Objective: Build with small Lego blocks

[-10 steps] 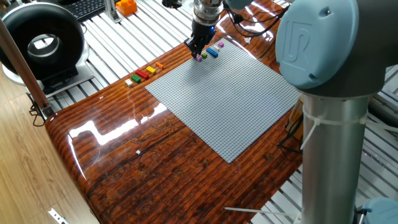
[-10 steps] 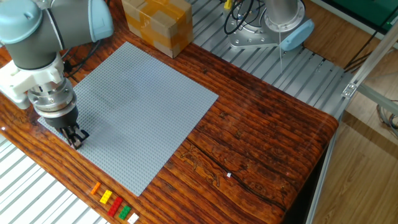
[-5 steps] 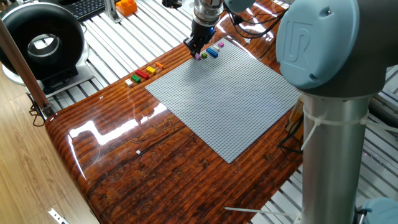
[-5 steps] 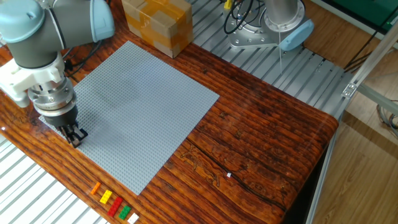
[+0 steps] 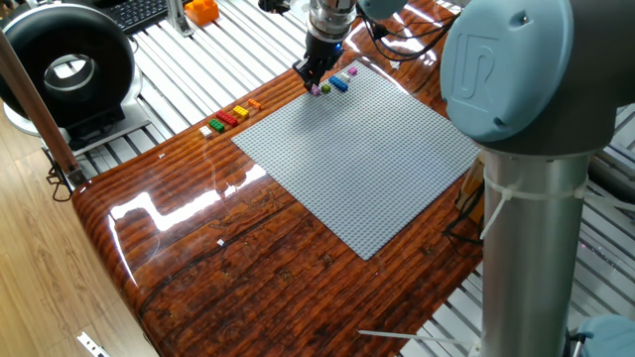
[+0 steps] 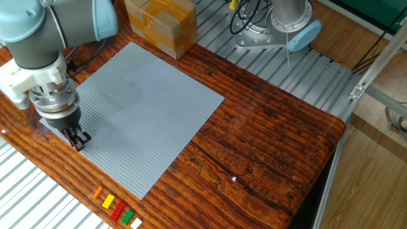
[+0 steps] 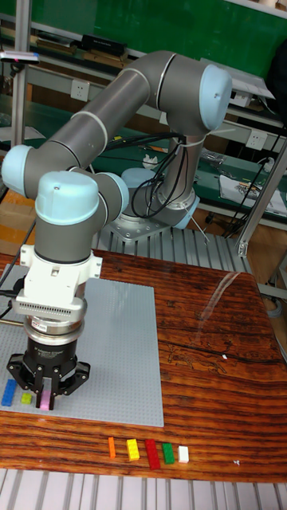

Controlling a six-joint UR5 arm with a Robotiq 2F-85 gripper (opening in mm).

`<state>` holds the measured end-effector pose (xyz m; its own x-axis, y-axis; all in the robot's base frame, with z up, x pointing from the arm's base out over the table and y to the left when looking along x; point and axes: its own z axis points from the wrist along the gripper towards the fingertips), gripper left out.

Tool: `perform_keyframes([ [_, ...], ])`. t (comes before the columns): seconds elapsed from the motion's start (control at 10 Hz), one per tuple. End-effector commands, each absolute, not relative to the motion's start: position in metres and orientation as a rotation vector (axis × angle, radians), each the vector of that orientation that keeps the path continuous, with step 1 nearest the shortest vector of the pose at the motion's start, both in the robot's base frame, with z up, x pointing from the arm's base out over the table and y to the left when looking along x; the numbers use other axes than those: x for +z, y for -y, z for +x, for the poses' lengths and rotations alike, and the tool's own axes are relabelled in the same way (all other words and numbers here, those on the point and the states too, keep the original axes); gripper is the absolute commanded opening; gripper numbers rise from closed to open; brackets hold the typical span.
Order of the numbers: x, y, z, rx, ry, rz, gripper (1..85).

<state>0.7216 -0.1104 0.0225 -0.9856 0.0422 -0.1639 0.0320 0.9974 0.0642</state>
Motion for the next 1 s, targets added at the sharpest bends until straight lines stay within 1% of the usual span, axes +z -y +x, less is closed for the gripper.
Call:
perform_keyframes([
  [0.0, 0.026, 0.101, 0.723, 0.139, -2.966, 0.074, 1.0],
  [0.5, 0.016, 0.114, 0.718, 0.147, -2.954, 0.089, 1.0],
  [0.9, 0.014, 0.112, 0.715, 0.149, -2.955, 0.111, 1.0],
])
